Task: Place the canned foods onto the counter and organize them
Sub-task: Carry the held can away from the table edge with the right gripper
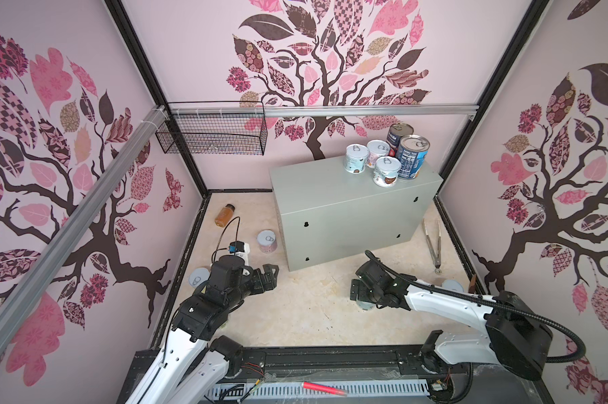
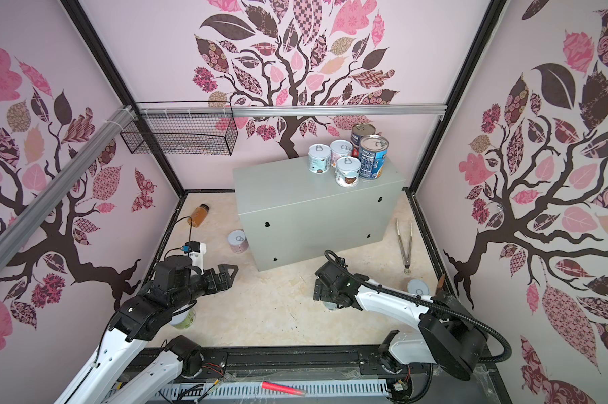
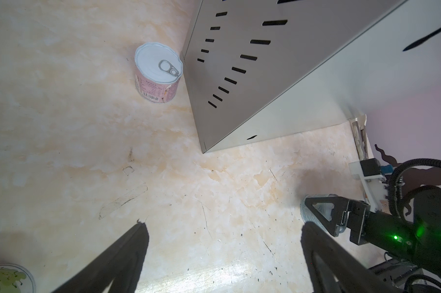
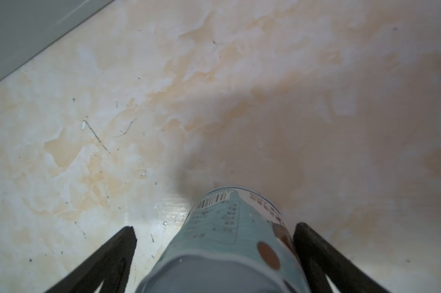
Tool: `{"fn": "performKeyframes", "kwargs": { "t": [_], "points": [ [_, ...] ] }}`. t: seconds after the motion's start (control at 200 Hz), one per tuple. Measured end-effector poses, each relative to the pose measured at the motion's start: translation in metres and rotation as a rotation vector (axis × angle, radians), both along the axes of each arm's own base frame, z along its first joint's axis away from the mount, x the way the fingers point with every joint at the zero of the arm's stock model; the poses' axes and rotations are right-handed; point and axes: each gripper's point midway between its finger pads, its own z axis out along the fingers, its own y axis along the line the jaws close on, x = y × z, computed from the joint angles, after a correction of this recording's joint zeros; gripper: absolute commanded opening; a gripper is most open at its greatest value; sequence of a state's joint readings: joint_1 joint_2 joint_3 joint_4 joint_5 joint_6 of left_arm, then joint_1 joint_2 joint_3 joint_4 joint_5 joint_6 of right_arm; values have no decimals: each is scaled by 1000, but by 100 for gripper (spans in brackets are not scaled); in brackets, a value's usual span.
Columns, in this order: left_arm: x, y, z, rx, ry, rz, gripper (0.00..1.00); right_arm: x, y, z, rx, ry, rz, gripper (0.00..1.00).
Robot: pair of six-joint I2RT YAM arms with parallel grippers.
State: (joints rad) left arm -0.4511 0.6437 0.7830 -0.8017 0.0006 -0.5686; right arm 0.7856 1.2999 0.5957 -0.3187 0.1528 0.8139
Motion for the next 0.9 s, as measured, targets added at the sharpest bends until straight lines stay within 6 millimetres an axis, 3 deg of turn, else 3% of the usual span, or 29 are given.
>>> {"fn": "performKeyframes", "kwargs": {
  "t": [0.115, 0.605, 0.9],
  "points": [
    [0, 0, -1, 0, 1, 1, 98, -9, -1, -8, 22, -16, 60, 100],
    [2, 2, -7, 8, 18, 12, 97, -23, -1, -5, 45, -212, 196, 100],
    [2, 2, -7, 7, 17, 12, 97, -16, 1, 4, -14, -336, 210, 94]
  ]
}}
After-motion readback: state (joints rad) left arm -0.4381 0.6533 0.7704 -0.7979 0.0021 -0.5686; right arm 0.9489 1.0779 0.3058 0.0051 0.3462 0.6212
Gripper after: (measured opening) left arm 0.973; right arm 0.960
